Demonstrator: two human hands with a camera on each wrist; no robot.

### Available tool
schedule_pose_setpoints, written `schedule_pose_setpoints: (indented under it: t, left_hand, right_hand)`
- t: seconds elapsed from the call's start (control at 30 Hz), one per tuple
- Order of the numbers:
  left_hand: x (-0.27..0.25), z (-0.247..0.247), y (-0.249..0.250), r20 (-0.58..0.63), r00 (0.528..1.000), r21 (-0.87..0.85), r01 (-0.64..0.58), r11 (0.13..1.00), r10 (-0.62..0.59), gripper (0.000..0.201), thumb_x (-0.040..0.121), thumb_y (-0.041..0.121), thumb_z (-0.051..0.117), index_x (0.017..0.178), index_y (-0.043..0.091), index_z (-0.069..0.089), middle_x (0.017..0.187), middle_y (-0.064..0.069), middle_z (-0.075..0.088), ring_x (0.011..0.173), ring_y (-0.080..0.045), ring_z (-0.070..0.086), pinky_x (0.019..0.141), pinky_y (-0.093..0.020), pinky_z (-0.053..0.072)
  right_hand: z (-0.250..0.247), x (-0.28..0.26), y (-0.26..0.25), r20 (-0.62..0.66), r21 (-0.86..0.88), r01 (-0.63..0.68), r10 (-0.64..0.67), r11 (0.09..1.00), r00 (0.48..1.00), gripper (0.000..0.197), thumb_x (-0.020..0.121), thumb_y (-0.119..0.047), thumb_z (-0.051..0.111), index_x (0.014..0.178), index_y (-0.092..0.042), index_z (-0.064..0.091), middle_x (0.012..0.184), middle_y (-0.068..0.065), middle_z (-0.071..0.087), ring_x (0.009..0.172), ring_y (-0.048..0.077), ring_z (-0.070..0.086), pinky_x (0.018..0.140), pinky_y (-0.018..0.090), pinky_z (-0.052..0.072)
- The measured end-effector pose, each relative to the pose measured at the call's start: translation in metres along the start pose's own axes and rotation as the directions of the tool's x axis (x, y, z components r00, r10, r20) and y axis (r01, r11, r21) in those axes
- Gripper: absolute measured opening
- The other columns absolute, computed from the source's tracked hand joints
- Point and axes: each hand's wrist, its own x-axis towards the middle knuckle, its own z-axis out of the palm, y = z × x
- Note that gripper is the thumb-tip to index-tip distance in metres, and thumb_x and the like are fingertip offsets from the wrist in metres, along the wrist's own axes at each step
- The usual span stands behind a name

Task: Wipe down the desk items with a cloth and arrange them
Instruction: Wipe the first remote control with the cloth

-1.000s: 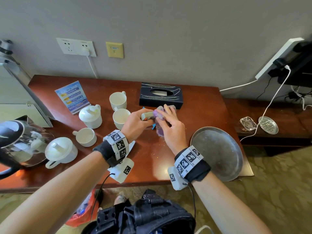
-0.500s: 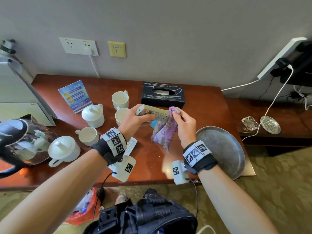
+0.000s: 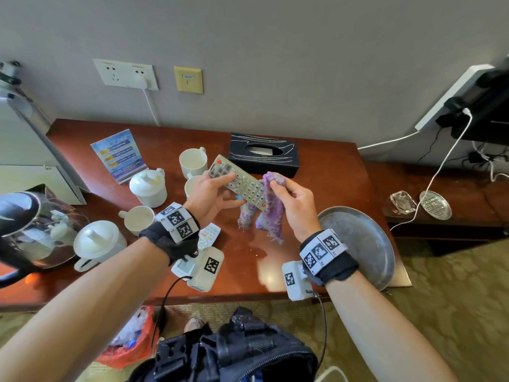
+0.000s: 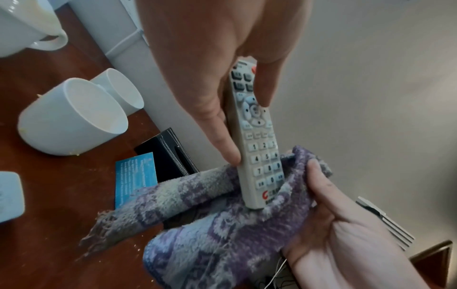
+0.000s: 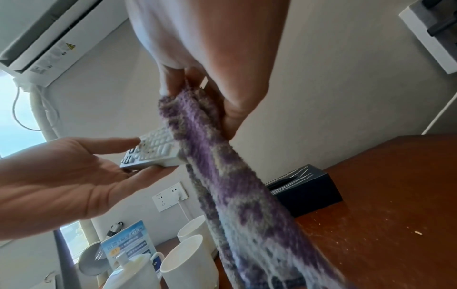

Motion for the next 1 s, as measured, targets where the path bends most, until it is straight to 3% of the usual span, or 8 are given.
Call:
schedule_pose_setpoints:
  t: [0.13,0.23,0.37,0.5,0.6,0.77,0.9,1.0]
  left_hand:
    - [0.0,-0.001,-0.002,0.014,0.999,0.09,0.035,0.995,-0.036,0.032,0.097,-0.003,0.052,0.127,0.007,0.053,0.114,-0.012,0.071,0.094,-0.022,0.073,0.076,-0.034,0.062]
    - [0.001,-0.003,-0.005,-0.013,1.0,0.191,0.026,0.981,-0.024,0.032,0.098,0.002,0.054,0.129,0.005,0.057,0.108,-0.009,0.073,0.091,-0.02,0.073,0.076,-0.031,0.06]
    - [0.001,-0.005,-0.007,0.001,0.999,0.274,0.032,0.961,-0.034,0.027,0.1,0.008,0.054,0.126,0.01,0.063,0.105,-0.007,0.076,0.1,-0.026,0.072,0.087,-0.045,0.059]
    - [-0.004,-0.005,-0.01,0.076,0.995,0.342,0.041,0.939,-0.071,0.024,0.101,0.011,0.054,0.12,0.018,0.066,0.107,-0.007,0.075,0.101,-0.026,0.072,0.087,-0.047,0.059]
    - [-0.004,-0.001,-0.013,0.089,0.994,0.342,0.032,0.939,-0.067,0.028,0.1,0.011,0.055,0.127,0.015,0.062,0.114,-0.013,0.073,0.106,-0.031,0.071,0.089,-0.052,0.058]
    - [0.002,0.003,-0.015,-0.123,0.992,0.226,0.03,0.974,-0.002,0.046,0.097,0.007,0.061,0.139,0.01,0.045,0.108,-0.018,0.072,0.088,-0.028,0.07,0.085,-0.06,0.057]
    - [0.002,-0.002,-0.017,-0.112,0.994,0.23,0.042,0.972,-0.016,0.048,0.095,0.002,0.062,0.141,0.006,0.048,0.11,-0.017,0.072,0.091,-0.026,0.071,0.073,-0.047,0.063]
    - [-0.005,0.003,-0.017,0.088,0.996,0.29,0.004,0.957,-0.031,0.057,0.086,-0.007,0.067,0.138,0.009,0.048,0.116,-0.011,0.07,0.094,-0.022,0.072,0.068,-0.034,0.06]
  right_hand:
    - [0.0,-0.001,0.008,0.031,-0.024,-0.027,0.028,0.999,0.999,0.023,0.095,-0.007,0.061,0.111,-0.02,0.072,0.115,-0.005,0.073,0.112,0.01,0.065,0.098,0.026,0.049]
    - [0.001,-0.006,0.014,0.076,-0.037,-0.064,0.067,0.997,0.995,0.024,0.093,-0.005,0.063,0.111,-0.018,0.073,0.113,-0.004,0.074,0.11,0.012,0.067,0.098,0.03,0.051]
    - [0.003,-0.007,0.013,0.009,-0.061,-0.027,0.028,0.998,1.0,0.021,0.095,-0.009,0.063,0.112,-0.015,0.073,0.114,-0.005,0.073,0.111,0.009,0.066,0.099,0.028,0.05]
    - [0.004,0.0,0.006,-0.049,-0.052,-0.029,0.026,0.998,0.998,0.02,0.096,-0.017,0.062,0.113,-0.023,0.072,0.118,-0.008,0.071,0.114,0.006,0.064,0.102,0.031,0.05]
    - [0.013,0.002,-0.001,-0.025,-0.068,-0.042,0.041,0.997,0.999,0.028,0.096,-0.02,0.063,0.123,-0.016,0.069,0.119,-0.01,0.07,0.111,0.004,0.065,0.096,0.029,0.053]
    - [0.022,-0.007,0.0,0.008,-0.034,-0.117,0.117,0.993,0.993,0.028,0.095,-0.012,0.063,0.122,-0.017,0.069,0.11,-0.011,0.071,0.096,0.007,0.071,0.074,0.028,0.06]
    - [0.02,-0.014,0.008,0.034,-0.078,-0.078,0.081,0.994,0.996,0.033,0.093,-0.005,0.063,0.125,-0.012,0.067,0.118,-0.015,0.068,0.116,0.002,0.062,0.098,0.024,0.051]
    - [0.022,-0.012,0.009,0.024,-0.147,-0.059,0.063,0.987,0.998,0.036,0.093,-0.005,0.064,0.128,-0.014,0.066,0.131,-0.002,0.064,0.126,0.004,0.056,0.11,0.031,0.044]
